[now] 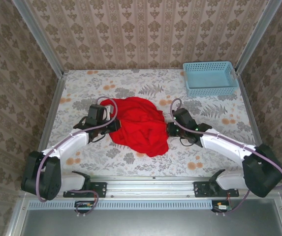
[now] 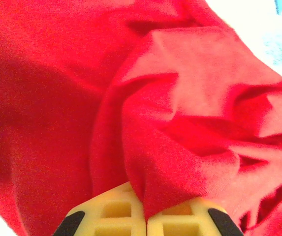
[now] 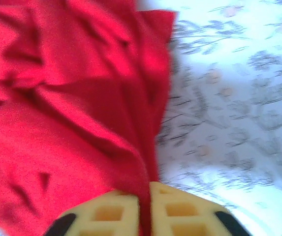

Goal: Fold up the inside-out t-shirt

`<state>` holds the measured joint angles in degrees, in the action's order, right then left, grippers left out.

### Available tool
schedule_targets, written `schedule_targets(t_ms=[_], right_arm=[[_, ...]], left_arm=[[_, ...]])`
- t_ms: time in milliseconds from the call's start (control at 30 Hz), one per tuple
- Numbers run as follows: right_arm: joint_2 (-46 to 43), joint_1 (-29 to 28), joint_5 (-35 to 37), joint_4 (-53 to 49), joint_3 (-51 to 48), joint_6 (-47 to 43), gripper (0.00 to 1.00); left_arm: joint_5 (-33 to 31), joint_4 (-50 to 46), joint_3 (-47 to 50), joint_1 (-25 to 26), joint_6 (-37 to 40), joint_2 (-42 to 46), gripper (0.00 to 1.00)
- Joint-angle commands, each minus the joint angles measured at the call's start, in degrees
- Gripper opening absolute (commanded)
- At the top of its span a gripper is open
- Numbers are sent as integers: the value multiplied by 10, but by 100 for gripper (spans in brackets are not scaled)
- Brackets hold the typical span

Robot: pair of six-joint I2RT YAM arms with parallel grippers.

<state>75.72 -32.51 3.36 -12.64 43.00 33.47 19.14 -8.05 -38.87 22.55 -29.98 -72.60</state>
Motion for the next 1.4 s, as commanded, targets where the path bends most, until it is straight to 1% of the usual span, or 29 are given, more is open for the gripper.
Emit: schedule_targets(t_ms=[0, 33, 67, 133, 200, 267, 333, 400, 500, 667, 867, 1000, 1100, 1200, 1300, 1367], right_arm=[[16, 1, 74, -47, 58, -13, 33], [10, -11, 83, -45, 63, -29, 40], [-3, -27, 94, -38, 62, -44, 46], [-30, -73, 116, -16, 55, -70, 52], [-42, -116, 109, 5, 54, -86, 54], [-32, -155, 96, 16, 61, -88, 54], [-10, -188, 89, 22, 71, -88, 55], [29, -201, 56, 44, 82, -68, 54], [100, -201, -13, 104, 90, -40, 49], [185, -201, -42, 130, 135, -26, 44], [245, -198, -34, 161, 168, -35, 41], [263, -198, -31, 181, 184, -56, 46], [270, -192, -25, 185, 200, -62, 47], [271, -180, -20, 183, 213, -64, 37], [273, -165, -21, 178, 220, -65, 30], [268, -158, -25, 177, 220, -67, 18]], left_arm=[[16, 0, -21, 9, 20, 15, 2], [17, -3, -23, 11, 21, 19, 2], [17, -4, -23, 12, 20, 23, 2], [10, -9, -21, 12, 21, 30, 2], [2, -8, -16, 10, 19, 32, 2], [3, -4, -14, 8, 16, 31, 2], [8, 2, -11, 8, 12, 30, 2], [9, 4, -11, 8, 9, 32, 2], [8, 3, -10, 8, 11, 34, 2], [6, -10, -10, 7, 16, 36, 2], [7, -8, -4, 5, 14, 42, 2], [12, -8, -2, 6, 15, 44, 2], [14, -10, 0, 5, 17, 44, 2], [13, -10, 2, 6, 16, 47, 2], [13, -10, 3, 5, 16, 48, 2], [14, -10, 3, 5, 17, 48, 2]])
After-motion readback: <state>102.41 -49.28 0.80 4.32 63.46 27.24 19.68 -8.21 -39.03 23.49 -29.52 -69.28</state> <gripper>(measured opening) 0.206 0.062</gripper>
